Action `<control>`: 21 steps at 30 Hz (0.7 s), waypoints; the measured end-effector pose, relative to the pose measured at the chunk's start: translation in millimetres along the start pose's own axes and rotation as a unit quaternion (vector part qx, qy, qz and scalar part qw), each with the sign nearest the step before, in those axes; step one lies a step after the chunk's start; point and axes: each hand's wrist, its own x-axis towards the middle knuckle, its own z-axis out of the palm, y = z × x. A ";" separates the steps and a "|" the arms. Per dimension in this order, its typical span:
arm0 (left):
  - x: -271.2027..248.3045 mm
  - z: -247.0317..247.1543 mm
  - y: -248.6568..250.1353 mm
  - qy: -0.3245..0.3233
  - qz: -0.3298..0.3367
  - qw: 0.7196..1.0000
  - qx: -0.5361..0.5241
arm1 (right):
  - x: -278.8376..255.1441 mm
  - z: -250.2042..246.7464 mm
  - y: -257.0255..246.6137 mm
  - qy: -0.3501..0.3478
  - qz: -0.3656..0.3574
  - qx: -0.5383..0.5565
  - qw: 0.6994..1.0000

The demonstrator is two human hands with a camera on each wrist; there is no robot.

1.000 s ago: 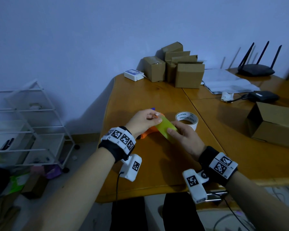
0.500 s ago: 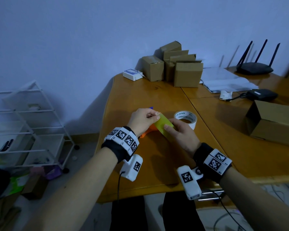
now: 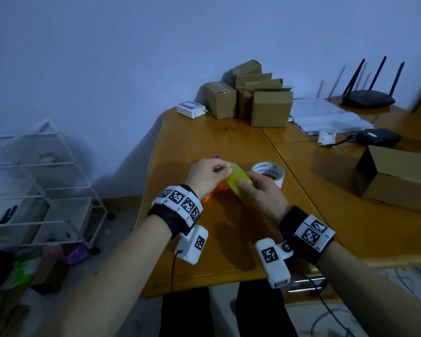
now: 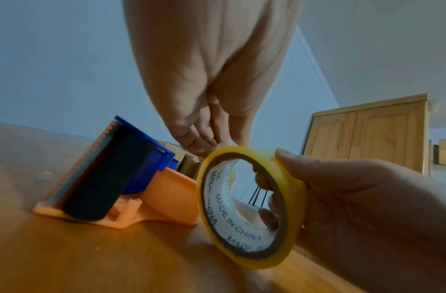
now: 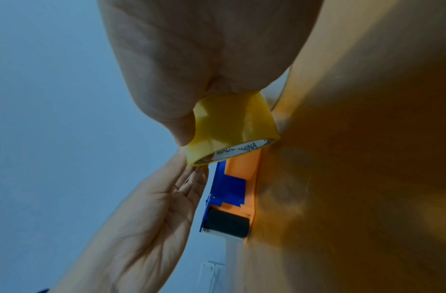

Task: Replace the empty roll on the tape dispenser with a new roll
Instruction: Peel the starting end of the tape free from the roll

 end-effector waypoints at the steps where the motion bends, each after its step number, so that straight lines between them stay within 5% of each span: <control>1: 1.0 -0.2 -0.9 -0.011 -0.005 1.000 -0.008 | -0.2 -0.4 -0.4 -0.002 -0.002 0.000 1.000; 21: -1.4 -0.9 1.8 0.049 0.003 0.999 -0.016 | 1.5 1.2 1.1 -0.006 -0.001 -0.017 1.000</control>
